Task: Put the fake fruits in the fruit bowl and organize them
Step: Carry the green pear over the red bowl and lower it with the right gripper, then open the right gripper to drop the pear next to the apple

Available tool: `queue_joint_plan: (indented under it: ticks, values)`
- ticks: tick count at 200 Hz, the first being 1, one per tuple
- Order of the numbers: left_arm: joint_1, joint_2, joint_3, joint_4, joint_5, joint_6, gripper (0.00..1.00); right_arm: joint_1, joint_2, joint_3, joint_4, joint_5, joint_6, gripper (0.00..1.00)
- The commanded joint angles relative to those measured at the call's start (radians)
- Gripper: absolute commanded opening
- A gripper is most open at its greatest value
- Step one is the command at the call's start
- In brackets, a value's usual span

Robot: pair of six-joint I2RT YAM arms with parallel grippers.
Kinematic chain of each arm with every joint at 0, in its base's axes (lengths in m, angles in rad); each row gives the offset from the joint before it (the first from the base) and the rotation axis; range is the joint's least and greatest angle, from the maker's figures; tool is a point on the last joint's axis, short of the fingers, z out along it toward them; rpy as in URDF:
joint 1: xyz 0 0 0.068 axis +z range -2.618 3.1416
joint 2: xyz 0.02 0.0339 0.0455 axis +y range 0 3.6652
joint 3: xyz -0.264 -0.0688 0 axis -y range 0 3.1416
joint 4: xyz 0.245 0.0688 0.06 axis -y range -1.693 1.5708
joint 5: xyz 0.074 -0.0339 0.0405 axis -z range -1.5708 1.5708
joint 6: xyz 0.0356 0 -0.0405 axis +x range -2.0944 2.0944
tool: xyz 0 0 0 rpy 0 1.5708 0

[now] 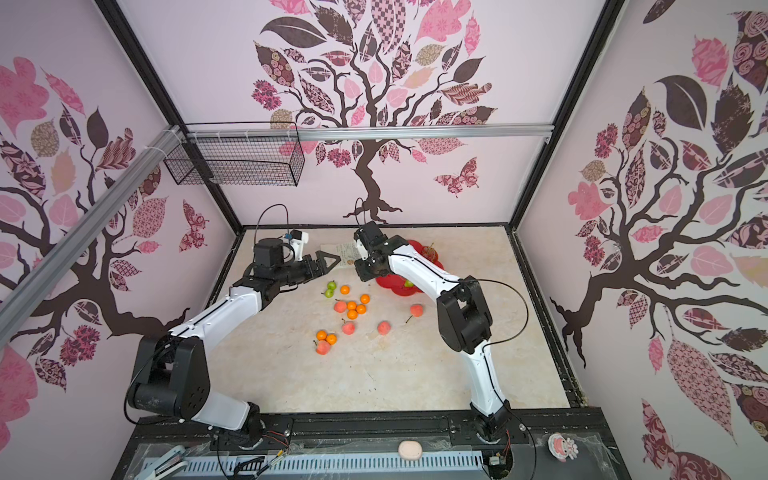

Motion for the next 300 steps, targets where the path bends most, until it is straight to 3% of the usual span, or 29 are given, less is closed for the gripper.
queue_joint_plan:
  ticks: [1,61,126,300]
  values:
    - [-0.057,-0.001,0.038,-0.031,-0.032,0.057,0.97,-0.047,-0.115,-0.078,0.033,-0.011,0.032,0.35]
    - [-0.226,0.102,0.176,-0.120,-0.116,0.112,0.97,-0.184,-0.225,-0.282,0.082,0.002,0.068,0.35]
    - [-0.381,0.321,0.438,-0.225,-0.196,0.160,0.97,-0.319,-0.233,-0.371,0.097,0.002,0.113,0.35]
    - [-0.398,0.389,0.447,-0.256,-0.211,0.163,0.97,-0.334,-0.070,-0.303,0.061,-0.038,0.104,0.39]
